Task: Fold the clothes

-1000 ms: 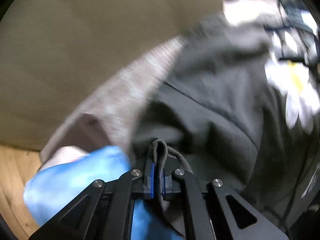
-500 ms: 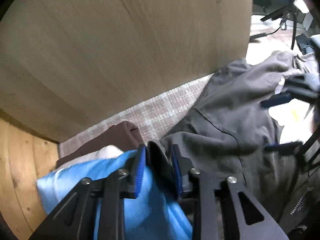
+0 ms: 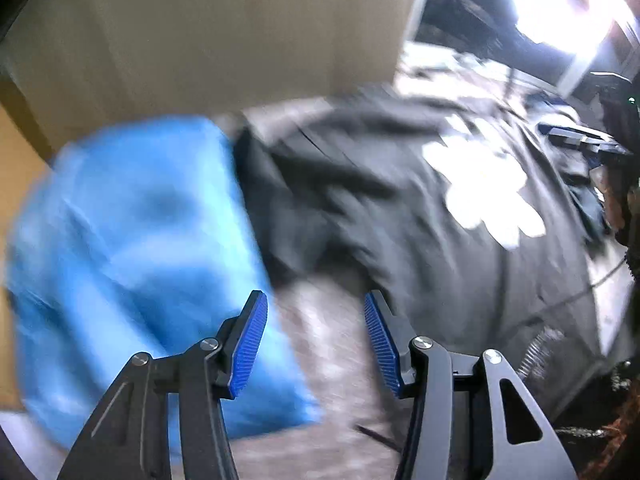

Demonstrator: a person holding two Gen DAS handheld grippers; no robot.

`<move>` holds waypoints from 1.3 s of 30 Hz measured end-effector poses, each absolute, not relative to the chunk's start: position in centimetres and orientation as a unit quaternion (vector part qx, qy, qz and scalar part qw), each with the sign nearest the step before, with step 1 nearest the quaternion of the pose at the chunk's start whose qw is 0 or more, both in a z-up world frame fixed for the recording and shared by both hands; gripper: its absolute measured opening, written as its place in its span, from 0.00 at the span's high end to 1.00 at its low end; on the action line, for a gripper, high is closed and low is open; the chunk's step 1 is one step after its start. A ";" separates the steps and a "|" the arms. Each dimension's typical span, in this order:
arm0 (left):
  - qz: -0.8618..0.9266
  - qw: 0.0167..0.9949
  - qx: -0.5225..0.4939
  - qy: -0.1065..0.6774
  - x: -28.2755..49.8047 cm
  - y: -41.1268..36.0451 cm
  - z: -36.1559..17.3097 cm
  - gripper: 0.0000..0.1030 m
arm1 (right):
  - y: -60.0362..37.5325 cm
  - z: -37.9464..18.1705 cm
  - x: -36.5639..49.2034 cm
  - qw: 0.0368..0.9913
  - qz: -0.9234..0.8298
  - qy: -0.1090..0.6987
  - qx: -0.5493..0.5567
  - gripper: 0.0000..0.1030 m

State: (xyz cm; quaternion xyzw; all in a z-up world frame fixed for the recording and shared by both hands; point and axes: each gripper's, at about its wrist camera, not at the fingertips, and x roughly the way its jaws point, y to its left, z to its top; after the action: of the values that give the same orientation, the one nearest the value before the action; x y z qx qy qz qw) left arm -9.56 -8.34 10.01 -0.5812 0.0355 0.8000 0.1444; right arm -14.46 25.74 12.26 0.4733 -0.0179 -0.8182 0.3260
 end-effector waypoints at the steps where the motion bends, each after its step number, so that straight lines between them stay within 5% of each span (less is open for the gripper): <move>1: 0.795 0.151 -0.587 0.021 -9.4 -7.7 8.9 0.53 | 28.3 12.1 -13.4 0.302 -0.824 -0.030 0.478 0.41; 8: 0.784 0.137 -0.605 -0.033 -12.0 -4.7 4.3 0.50 | 41.1 7.3 -8.5 0.155 -0.835 -0.087 0.521 0.41; 14: 0.778 0.123 -0.613 -0.060 -13.4 -4.5 2.6 0.48 | 45.8 4.1 -8.5 0.127 -0.817 -0.157 0.540 0.41; 17: 0.783 0.125 -0.604 -0.074 -13.7 -4.9 2.7 0.56 | 45.6 3.7 -10.6 0.133 -0.816 -0.165 0.538 0.41; 19: 0.786 0.125 -0.600 -0.084 -13.9 -5.3 2.7 0.73 | 45.5 3.5 -12.0 0.138 -0.815 -0.170 0.537 0.41; 28: 0.795 0.129 -0.588 -0.071 -14.0 -6.1 2.8 0.94 | 46.5 2.4 -16.1 0.166 -0.803 -0.233 0.523 0.41; 30: 0.800 0.130 -0.582 -0.065 -13.9 -6.7 3.2 0.94 | 47.0 2.2 -16.6 0.174 -0.798 -0.256 0.517 0.64; 31: 0.802 0.130 -0.579 -0.064 -13.8 -7.2 3.5 0.94 | 46.9 2.7 -16.6 0.177 -0.805 -0.240 0.513 0.92; 37: 0.800 0.116 -0.586 -0.047 -14.2 -8.7 3.4 0.94 | 45.5 5.2 -17.1 0.157 -0.852 -0.114 0.486 0.93; 39: 0.800 0.111 -0.588 -0.034 -14.4 -8.4 3.4 0.94 | 45.1 4.2 -17.6 0.166 -0.833 -0.112 0.516 0.86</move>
State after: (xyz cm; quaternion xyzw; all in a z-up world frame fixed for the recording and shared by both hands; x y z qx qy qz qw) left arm -14.37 -8.35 3.35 -0.5882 -0.0337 0.8003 0.1114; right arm -17.65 45.10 4.17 0.5163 -0.1118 -0.8326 0.1665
